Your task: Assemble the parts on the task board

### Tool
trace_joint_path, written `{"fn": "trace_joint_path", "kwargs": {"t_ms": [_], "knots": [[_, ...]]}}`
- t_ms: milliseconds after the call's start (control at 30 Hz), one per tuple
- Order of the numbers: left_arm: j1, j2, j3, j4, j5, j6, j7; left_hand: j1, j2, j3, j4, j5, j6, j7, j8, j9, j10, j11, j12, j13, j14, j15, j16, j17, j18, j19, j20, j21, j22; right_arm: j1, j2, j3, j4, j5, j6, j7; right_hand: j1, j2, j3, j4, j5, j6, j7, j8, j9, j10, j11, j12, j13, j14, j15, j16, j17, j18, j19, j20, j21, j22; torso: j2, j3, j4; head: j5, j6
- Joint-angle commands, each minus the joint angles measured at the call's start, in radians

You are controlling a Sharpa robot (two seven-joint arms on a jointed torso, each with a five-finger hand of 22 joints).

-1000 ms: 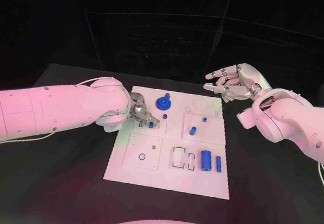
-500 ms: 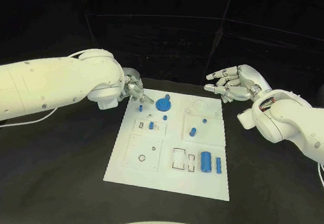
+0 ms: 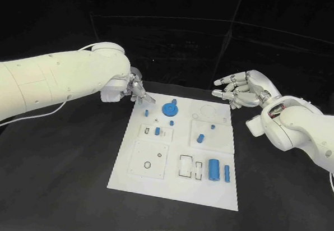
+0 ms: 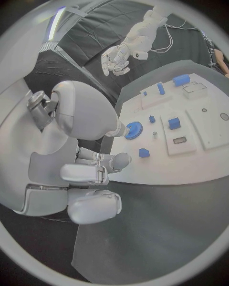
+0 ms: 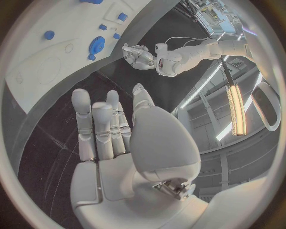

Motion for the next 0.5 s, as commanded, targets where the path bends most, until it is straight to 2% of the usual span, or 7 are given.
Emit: {"fn": "trace_joint_path", "kwargs": {"t_ms": [33, 333, 500], "knots": [[-0.004, 0.015, -0.002, -0.023, -0.039, 0.049, 0.02, -0.015, 0.004, -0.017, 0.005, -0.004, 0.016, -0.002, -0.003, -0.002, 0.013, -0.003, 0.01, 0.01, 0.107, -0.001, 0.006, 0.263, 0.011, 0.008, -0.002, 0.011, 0.009, 0.002, 0.004, 0.001, -0.001, 0.001, 0.012, 0.003, 0.001, 0.007, -0.005, -0.002, 0.004, -0.006, 0.002, 0.004, 0.001, -0.007, 0.0, 0.0, -0.001, -0.003, -0.001, -0.001, 0.001, 0.018, 0.003, 0.002, -0.002, 0.001, 0.001, -0.0006, -0.0008, 0.003, -0.006], [-0.024, 0.05, -0.005, -0.074, -0.043, 0.06, 0.029, -0.012, 0.009, -0.027, 0.004, -0.003, 0.021, -0.004, -0.004, -0.004, 0.018, -0.004, 0.017, 0.016, 0.107, -0.003, 0.006, 0.263, 0.009, 0.011, -0.004, 0.017, 0.017, 0.002, 0.01, 0.001, -0.005, 0.001, 0.014, 0.004, 0.006, 0.011, -0.005, -0.003, 0.007, -0.006, 0.001, 0.006, 0.002, -0.006, -0.001, 0.0, -0.004, -0.002, -0.001, -0.002, 0.002, 0.018, 0.004, 0.001, -0.004, 0.0, 0.0, 0.0004, -0.0011, 0.006, -0.012], [-0.031, 0.061, -0.006, -0.086, -0.043, 0.064, 0.035, 0.006, 0.02, -0.032, -0.002, -0.003, 0.023, -0.004, -0.007, -0.007, 0.018, -0.004, 0.018, 0.015, 0.107, -0.003, 0.006, 0.263, 0.009, 0.012, -0.004, 0.017, 0.018, 0.002, 0.012, 0.001, -0.006, 0.001, 0.014, 0.005, 0.007, 0.012, -0.006, -0.003, 0.008, -0.006, 0.001, 0.006, 0.002, -0.006, -0.001, 0.0, -0.005, -0.001, -0.001, -0.002, 0.002, 0.019, 0.004, 0.001, -0.004, -0.001, -0.001, 0.0005, -0.0009, 0.006, -0.009]]}}
